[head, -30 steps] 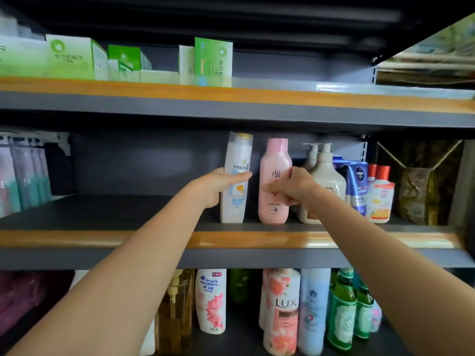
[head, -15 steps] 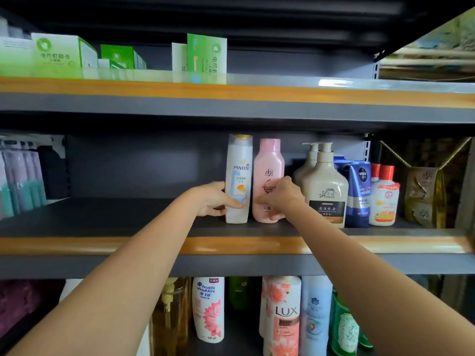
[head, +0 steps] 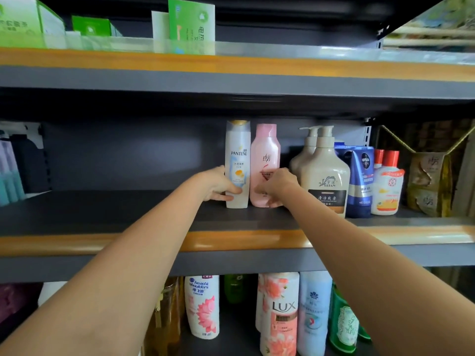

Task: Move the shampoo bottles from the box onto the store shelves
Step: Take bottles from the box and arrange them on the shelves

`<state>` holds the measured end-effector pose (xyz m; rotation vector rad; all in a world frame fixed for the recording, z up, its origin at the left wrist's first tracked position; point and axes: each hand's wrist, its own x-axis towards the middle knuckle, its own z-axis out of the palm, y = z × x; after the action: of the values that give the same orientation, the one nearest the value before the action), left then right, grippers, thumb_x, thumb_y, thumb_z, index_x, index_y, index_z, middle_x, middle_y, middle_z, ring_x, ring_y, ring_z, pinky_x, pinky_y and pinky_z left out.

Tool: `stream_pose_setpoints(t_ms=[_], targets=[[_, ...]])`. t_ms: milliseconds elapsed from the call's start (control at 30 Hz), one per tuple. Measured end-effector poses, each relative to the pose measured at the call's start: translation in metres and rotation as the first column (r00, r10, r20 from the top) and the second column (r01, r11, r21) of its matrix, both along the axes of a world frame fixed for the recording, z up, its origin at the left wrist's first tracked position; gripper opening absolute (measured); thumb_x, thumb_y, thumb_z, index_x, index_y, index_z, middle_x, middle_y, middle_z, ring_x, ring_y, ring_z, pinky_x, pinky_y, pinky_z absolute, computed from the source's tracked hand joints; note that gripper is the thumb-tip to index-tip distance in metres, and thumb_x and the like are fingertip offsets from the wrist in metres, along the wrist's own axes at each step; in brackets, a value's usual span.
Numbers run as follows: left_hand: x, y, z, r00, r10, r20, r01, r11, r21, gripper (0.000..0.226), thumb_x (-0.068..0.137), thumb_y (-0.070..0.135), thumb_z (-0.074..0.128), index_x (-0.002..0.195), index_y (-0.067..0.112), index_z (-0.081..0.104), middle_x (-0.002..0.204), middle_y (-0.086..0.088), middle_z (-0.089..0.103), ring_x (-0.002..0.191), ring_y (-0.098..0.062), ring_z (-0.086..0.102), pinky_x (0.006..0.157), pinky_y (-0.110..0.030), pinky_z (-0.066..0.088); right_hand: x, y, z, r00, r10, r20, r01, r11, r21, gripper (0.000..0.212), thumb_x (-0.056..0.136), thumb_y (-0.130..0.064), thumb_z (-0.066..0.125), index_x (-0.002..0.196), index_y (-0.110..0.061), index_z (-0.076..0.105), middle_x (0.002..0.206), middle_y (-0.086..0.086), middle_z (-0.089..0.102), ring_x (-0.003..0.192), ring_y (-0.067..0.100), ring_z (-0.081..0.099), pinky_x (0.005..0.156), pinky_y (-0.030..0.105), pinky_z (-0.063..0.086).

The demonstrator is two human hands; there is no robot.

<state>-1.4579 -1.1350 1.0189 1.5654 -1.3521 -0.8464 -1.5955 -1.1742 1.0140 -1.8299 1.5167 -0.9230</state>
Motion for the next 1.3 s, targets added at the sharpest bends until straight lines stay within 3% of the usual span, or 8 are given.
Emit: stream_pose_setpoints(t_ms=[267,400,467,633,867,1000,1133,1300], targets=[[-0.004,0.003,0.001,0.991,0.106,0.076,-0.106,0.994,-0.009,0.062,0.080,0.000,0.068,0.133,0.008,0.036,0.134,-0.008,0.048,0.117,-0.023,0.053,0.085,-0.031,0.054,0.003,0.002,-0.002,0.996,-0.048,-0.078,0.041,0.996,-0.085,0.056,0.086,-0.019,0.063,0.129,0.000,0.033,0.130,0.016,0.050,0.113,0.033,0.058,0.095,0.042,0.049],[-0.008,0.030,0.006,0.826,0.327,0.459,-0.258,0.943,-0.209,0.061,0.086,0.015,0.064,0.136,0.007,0.031,0.139,-0.012,0.039,0.125,-0.028,0.043,0.094,-0.036,0.043,-0.008,0.024,0.005,0.981,-0.086,-0.173,0.044,0.971,-0.233,0.038,0.088,-0.014,0.056,0.122,0.000,0.046,0.124,0.017,0.055,0.111,0.033,0.059,0.088,0.034,0.048],[-0.010,0.050,0.005,0.743,0.470,0.477,-0.282,0.866,-0.413,0.045,0.090,0.014,0.057,0.131,0.010,0.038,0.137,-0.011,0.040,0.124,-0.027,0.043,0.097,-0.034,0.038,-0.011,0.043,0.011,0.984,-0.104,-0.144,0.048,0.935,-0.350,0.023,0.088,-0.013,0.053,0.107,0.000,0.057,0.113,0.019,0.062,0.103,0.034,0.061,0.082,0.033,0.049],[-0.015,0.123,-0.011,0.821,0.530,0.212,-0.160,0.570,-0.806,0.027,0.083,0.000,0.047,0.110,0.005,0.053,0.105,-0.002,0.049,0.083,-0.005,0.052,0.077,-0.011,0.039,0.001,0.115,-0.011,0.992,0.118,0.044,-0.070,0.811,-0.581,0.014,0.084,-0.011,0.048,0.090,-0.008,0.060,0.082,0.012,0.070,0.069,0.028,0.067,0.072,0.042,0.056],[0.019,0.221,-0.069,0.762,0.593,0.261,0.069,0.327,-0.942,0.024,0.077,0.007,0.046,0.093,-0.003,0.062,0.087,-0.016,0.062,0.076,-0.026,0.057,0.068,-0.019,0.035,0.060,0.193,-0.063,0.924,0.360,0.128,-0.089,0.528,-0.845,0.023,0.085,-0.017,0.047,0.089,0.001,0.059,0.068,-0.002,0.056,0.063,0.010,0.053,0.064,0.036,0.047],[0.053,0.287,-0.194,0.845,0.407,0.347,0.047,0.590,-0.806,0.025,0.075,-0.003,0.044,0.096,0.003,0.055,0.096,-0.010,0.052,0.079,-0.013,0.050,0.067,-0.017,0.039,0.092,0.252,-0.177,0.878,0.478,-0.026,-0.330,0.566,-0.755,0.019,0.080,-0.013,0.048,0.083,0.004,0.057,0.059,-0.010,0.049,0.053,0.003,0.047,0.053,0.018,0.036],[0.090,0.342,-0.357,0.825,0.217,0.522,-0.037,0.942,-0.334,0.023,0.076,-0.006,0.051,0.098,0.000,0.054,0.094,-0.011,0.053,0.082,-0.019,0.049,0.064,-0.019,0.028,0.110,0.294,-0.348,0.802,0.548,-0.236,-0.596,0.714,-0.367,0.030,0.079,-0.025,0.042,0.087,-0.002,0.060,0.062,0.009,0.062,0.054,0.032,0.059,0.049,0.032,0.044],[0.131,0.392,-0.534,0.761,-0.037,0.648,-0.111,0.976,0.186,0.028,0.078,0.024,0.041,0.105,0.021,0.049,0.100,-0.001,0.056,0.079,-0.027,0.061,0.075,-0.037,0.047,0.130,0.332,-0.520,0.626,0.657,-0.420,-0.593,0.751,0.292,0.021,0.085,-0.017,0.052,0.102,-0.008,0.061,0.096,0.019,0.065,0.090,0.038,0.062,0.074,0.040,0.048]])
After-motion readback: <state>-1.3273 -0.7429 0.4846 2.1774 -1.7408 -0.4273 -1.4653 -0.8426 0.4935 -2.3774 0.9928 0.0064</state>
